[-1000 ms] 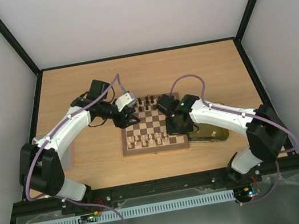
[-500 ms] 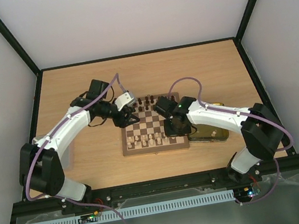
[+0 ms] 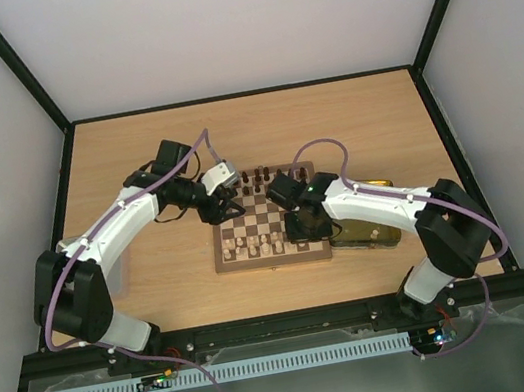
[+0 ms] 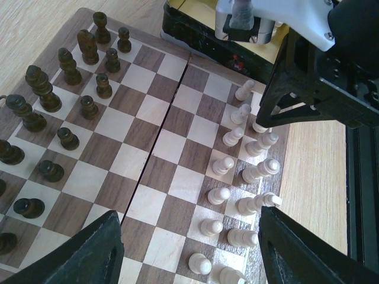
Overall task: Set up the chess pieces on the board
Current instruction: Place the chess piece on the chessboard, then pick up the chess piece from the storage box.
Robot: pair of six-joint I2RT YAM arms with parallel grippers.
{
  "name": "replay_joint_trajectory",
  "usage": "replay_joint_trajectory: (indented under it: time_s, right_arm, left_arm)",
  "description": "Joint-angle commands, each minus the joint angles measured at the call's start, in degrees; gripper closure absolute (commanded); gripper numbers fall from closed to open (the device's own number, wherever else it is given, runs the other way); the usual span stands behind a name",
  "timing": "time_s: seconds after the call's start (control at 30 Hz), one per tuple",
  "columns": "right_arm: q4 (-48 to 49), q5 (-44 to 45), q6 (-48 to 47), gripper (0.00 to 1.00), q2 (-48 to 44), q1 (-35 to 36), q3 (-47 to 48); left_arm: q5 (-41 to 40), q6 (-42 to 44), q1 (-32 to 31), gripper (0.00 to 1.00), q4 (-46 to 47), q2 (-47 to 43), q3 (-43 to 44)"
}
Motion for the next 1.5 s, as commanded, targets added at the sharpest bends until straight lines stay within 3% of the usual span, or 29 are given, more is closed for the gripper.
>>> replay_joint_trajectory:
  time_s: [0.0,0.37,0.63,1.13,1.3,1.47]
  right_arm:
    - [-0.5,1.3,0.1,0.91,1.4,0.5,-0.4]
    - [-0.9,1.6,0.3,0.88,1.4,0.5,-0.8]
    - [-0.1,0.9,0.6,0.76,1.3,0.5,-0.9]
    - [-6.1,6.1,1.0,0.73,-1.5,0.4,5.0]
    - [-10.2,10.0,1.2,0.73,-6.1,-3.3,6.9]
    - [-12.1,12.5,0.5,0.73,-13.6,-11.3,1.8]
  left_arm:
    - [1.6,0.3,0.5,0.36,-0.3,-1.9,-0.4]
    - [1.9,0.4,0.7,0.36,-0.2,-1.9,-0.8]
    - [2.2,0.4,0.7,0.36,-0.1,-1.9,-0.8]
    - [2.4,0.3,0.7,0.36,-0.1,-1.3,-0.6]
    - [3.0,0.4,0.6,0.36,-0.1,-0.8,-0.5]
    - [3.1,0.4,0.6,0.36,-0.4,-0.4,0.0]
